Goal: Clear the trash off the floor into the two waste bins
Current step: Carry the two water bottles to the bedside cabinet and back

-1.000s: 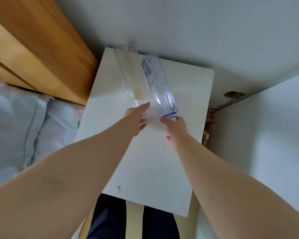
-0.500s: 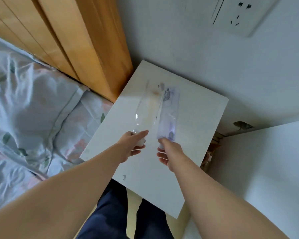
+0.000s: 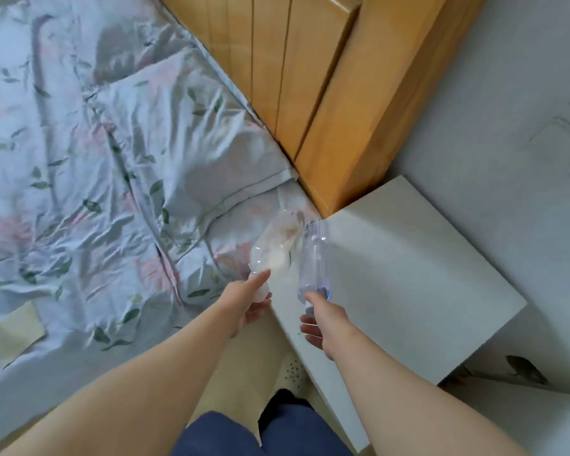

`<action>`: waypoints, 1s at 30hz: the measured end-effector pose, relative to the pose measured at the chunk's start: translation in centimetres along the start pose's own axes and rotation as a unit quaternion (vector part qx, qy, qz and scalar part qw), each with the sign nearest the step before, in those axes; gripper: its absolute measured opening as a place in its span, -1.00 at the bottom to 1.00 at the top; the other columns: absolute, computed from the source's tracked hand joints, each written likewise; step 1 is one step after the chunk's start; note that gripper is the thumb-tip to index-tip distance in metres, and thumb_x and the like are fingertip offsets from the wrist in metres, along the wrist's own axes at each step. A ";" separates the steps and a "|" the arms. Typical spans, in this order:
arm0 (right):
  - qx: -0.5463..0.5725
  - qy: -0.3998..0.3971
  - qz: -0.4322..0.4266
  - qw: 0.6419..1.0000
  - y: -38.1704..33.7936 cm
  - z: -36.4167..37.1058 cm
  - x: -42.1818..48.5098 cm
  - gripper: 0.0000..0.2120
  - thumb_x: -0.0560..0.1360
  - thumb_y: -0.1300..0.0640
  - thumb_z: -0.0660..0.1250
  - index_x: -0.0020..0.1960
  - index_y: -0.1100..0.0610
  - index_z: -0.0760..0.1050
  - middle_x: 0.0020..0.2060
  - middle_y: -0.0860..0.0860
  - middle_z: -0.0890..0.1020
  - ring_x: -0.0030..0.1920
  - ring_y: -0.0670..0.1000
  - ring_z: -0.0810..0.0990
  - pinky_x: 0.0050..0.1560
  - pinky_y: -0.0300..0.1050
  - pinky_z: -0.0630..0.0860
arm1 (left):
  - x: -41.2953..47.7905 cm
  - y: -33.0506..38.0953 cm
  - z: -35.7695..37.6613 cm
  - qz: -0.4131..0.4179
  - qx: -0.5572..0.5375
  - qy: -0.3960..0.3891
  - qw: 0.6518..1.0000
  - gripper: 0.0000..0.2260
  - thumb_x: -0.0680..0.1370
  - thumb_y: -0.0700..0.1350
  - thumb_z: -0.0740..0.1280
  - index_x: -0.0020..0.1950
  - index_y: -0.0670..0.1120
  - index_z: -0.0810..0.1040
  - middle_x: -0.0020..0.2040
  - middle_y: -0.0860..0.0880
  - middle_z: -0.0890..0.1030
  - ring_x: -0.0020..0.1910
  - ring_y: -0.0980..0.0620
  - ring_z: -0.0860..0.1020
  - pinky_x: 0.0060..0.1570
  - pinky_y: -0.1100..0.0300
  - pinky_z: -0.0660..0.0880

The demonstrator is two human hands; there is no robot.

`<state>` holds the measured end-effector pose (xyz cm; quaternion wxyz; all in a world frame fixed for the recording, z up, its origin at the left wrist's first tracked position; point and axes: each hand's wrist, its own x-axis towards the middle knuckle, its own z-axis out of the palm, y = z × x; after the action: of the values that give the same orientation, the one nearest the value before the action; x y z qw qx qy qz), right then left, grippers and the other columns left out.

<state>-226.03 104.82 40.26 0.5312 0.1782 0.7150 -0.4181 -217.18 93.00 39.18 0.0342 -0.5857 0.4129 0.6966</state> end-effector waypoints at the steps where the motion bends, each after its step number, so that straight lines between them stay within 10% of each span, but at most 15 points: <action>1: -0.019 -0.007 -0.004 1.000 0.1 0.7 -0.2 -0.79 0.46 0.04 0.31 -0.08 0.19 0.43 -0.35 0.04 0.45 -0.40 -0.02 0.41 -0.37 -0.21 0.34 | -0.3 -0.4 -1.0 -0.004 -0.016 0.006 1.000 -0.74 0.49 0.07 0.36 -0.08 -0.13 0.52 -0.26 -0.06 0.55 -0.32 0.03 0.50 -0.28 0.20 0.40; 17: -0.335 -0.161 -0.066 0.926 14.1 28.2 -10.4 -0.73 0.47 -0.04 0.30 -0.22 0.15 0.37 -0.45 0.02 0.39 -0.50 -0.02 0.34 -0.46 -0.26 0.25 | -11.9 -18.2 -30.2 -0.047 -0.302 0.196 0.932 -0.63 0.49 0.10 0.33 0.18 -0.10 0.45 -0.20 -0.04 0.53 -0.28 0.06 0.51 -0.26 0.20 0.42; 30: -0.574 -0.300 -0.117 0.753 28.4 46.3 -20.1 -0.67 0.51 -0.03 0.28 0.10 0.20 0.52 -0.28 0.07 0.55 -0.43 -0.03 0.32 -0.40 -0.20 0.26 | -21.2 -30.4 -46.1 -0.078 -0.568 0.338 0.746 -0.74 0.48 0.12 0.31 -0.18 -0.07 0.43 -0.32 -0.01 0.51 -0.40 0.10 0.47 -0.27 0.24 0.37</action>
<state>-170.41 88.89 42.91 0.6683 -0.3795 0.6394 -0.0202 -158.10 93.88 42.05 -0.3921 -0.7240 -0.1221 0.5542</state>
